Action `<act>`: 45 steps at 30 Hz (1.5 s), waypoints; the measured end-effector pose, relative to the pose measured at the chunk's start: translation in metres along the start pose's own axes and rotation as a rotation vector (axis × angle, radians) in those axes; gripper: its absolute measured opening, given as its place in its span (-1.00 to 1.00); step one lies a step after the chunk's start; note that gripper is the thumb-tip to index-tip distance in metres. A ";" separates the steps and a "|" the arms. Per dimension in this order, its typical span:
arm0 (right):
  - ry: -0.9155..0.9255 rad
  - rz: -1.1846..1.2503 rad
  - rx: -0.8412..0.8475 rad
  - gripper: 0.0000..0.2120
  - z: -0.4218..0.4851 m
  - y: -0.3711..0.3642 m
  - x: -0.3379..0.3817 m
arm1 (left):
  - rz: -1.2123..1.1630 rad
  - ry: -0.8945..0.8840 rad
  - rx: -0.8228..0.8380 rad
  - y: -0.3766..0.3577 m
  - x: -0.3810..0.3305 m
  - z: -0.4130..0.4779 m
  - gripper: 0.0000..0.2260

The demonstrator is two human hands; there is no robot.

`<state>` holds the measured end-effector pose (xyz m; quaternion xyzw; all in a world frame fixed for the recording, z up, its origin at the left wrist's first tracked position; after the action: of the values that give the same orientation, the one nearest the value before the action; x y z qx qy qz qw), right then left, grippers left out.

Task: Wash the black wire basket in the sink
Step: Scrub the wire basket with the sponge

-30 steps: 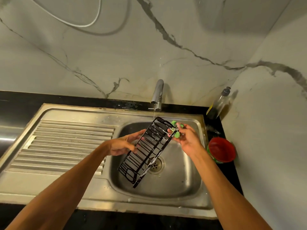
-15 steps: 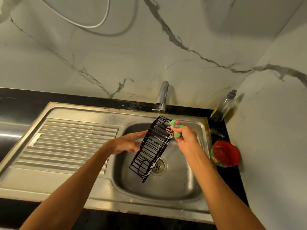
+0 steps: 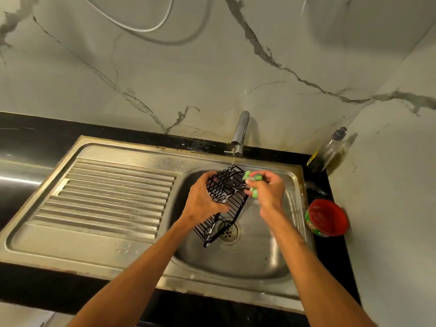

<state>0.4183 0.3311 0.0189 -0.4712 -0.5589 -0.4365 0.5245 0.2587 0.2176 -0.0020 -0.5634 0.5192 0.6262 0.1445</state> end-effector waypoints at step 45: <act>0.682 -0.634 0.339 -0.78 -0.001 -0.051 0.024 | 0.077 -0.163 0.216 0.000 0.022 0.017 -0.03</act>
<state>0.3684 0.3233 0.0427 -0.0162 -0.5344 -0.6069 0.5881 0.2419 0.2227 -0.0234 -0.4718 0.5912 0.6154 0.2218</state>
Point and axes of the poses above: each hand's wrist, its own z-axis towards the middle knuckle, its own y-axis out of the back of the hand, x = y × z, the point moved 5 cm from there along z, towards the middle knuckle, and after that the axes turned 13 degrees about y, right-handed, at the moved point
